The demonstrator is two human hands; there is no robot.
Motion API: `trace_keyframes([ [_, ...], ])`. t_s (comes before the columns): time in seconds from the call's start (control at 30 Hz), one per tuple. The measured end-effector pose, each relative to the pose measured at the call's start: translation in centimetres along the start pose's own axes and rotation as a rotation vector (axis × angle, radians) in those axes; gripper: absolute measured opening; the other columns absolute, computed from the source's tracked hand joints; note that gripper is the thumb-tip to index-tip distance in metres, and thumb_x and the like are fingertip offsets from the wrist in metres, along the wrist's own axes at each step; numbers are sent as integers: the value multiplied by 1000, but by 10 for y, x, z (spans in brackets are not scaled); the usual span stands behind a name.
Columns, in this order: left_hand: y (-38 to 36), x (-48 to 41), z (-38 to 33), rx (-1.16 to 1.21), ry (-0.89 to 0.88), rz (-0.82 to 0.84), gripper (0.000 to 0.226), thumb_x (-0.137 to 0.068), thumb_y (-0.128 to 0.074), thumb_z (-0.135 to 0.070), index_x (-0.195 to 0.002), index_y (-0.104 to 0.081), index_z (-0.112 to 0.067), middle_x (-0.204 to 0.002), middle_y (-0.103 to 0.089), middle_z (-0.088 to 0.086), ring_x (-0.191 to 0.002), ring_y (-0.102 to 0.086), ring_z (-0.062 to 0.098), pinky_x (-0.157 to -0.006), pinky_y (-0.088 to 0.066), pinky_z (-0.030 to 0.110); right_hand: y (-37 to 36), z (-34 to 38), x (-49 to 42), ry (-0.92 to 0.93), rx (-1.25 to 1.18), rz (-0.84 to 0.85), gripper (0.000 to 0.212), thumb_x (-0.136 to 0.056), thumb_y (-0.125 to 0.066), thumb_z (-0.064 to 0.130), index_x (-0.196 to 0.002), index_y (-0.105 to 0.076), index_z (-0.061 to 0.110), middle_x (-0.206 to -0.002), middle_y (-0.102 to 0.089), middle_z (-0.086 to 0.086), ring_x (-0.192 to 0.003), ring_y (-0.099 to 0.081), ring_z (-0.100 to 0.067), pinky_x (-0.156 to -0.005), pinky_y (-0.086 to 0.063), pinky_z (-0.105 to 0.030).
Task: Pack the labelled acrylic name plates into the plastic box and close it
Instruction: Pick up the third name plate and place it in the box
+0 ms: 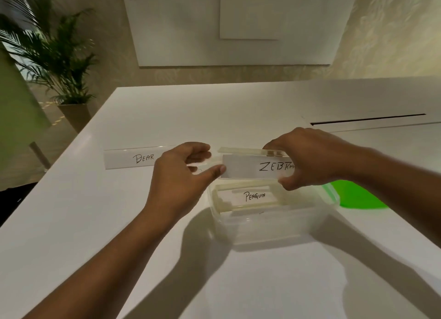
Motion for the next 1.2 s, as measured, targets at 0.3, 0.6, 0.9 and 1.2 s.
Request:
trace_keyframes([
  [0.3,-42,-27,-21,-790,-262,324,47,-78,-75,-40,-122,-61,-32,-123,-61,-9,-118,-51,16,-89,-41,31,-35,-4,-19,13,90,110,56,-59,-72,46,-112,-61,34,-87,-60,9,-80,-60,-19,-60,-42,-28],
  [0.6,-84,-32,-2,-1041,-349,485,40,-76,-78,-34,-113,-67,-24,-105,-70,-1,-98,-61,23,-72,-40,30,-66,-3,-27,15,2,225,47,-60,-75,41,-104,-65,30,-85,-63,10,-76,-60,-15,-61,-50,-29],
  [0.9,-97,-40,7,-1188,-403,471,23,-75,-74,-17,-97,-66,-20,-91,-67,0,-90,-61,23,-75,-30,32,-82,-6,-35,-13,-121,270,45,-65,-80,31,-106,-65,27,-88,-63,9,-80,-60,-15,-63,-47,-29],
  [1.2,-99,-45,15,-1151,-396,472,19,-77,-72,-19,-96,-68,-22,-92,-69,-4,-92,-62,21,-76,-32,31,-84,-18,-35,-65,-109,247,46,-78,-75,32,-122,-64,23,-117,-66,6,-106,-61,-14,-88,-49,-30],
])
Point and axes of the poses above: each hand's wrist, its own x-axis away from the middle knuckle, its own y-axis out of the back of the hand, z = x × y, the point moved 7 cm from there along -x, towards the middle knuckle
